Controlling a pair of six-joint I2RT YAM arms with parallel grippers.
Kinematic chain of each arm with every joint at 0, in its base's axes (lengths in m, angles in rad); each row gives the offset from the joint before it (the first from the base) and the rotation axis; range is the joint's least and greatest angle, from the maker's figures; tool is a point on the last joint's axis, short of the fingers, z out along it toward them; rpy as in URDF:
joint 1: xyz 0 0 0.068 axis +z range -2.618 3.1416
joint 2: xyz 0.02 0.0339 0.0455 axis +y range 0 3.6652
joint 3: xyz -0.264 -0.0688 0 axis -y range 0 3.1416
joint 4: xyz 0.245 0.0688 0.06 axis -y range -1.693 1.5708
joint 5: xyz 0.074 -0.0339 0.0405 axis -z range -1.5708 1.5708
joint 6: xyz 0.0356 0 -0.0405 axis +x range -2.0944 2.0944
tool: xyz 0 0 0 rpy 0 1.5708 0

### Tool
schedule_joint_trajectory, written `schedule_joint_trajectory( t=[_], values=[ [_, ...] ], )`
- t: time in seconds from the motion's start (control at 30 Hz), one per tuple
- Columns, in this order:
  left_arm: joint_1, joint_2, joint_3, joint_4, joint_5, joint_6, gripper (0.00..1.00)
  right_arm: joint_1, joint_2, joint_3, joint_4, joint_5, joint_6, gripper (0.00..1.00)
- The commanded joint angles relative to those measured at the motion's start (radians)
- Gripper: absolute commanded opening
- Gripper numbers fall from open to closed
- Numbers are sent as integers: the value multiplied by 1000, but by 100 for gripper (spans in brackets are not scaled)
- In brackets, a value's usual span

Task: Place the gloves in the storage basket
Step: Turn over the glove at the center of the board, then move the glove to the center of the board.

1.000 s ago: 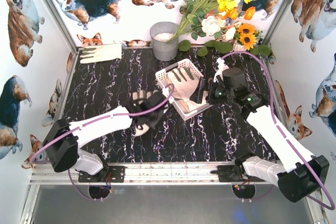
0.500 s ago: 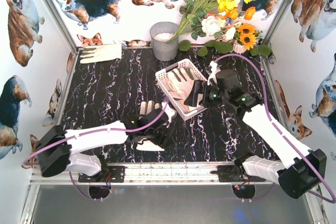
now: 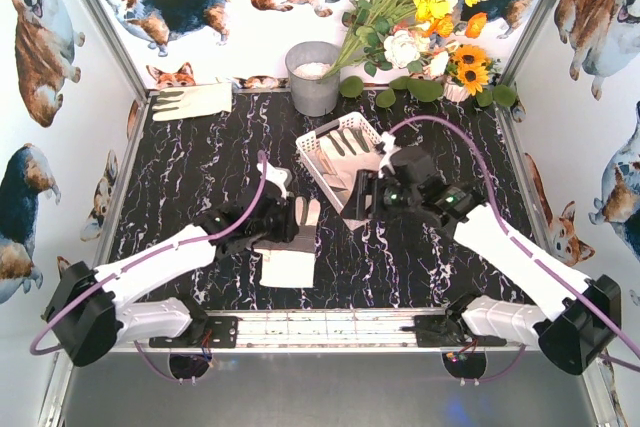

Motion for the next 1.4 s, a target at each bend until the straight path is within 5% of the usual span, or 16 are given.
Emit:
schedule_joint_trajectory(
  t=[0.0, 0.13, 0.47, 0.83, 1.37],
  values=[
    [76, 56, -27, 88, -24, -18, 34, 87, 50, 0, 78, 60, 41, 62],
    [150, 120, -65, 191, 26, -37, 28, 165, 121, 20, 106, 119, 38, 51],
    [197, 244, -186, 313, 106, -81, 22, 232, 359, 76, 230, 123, 26, 46],
    [179, 151, -366, 404, 229, -240, 20, 246, 568, 126, 300, 72, -7, 40],
    [142, -22, -439, 362, 306, -310, 24, 292, 653, 93, 295, 49, 7, 39]
  ],
)
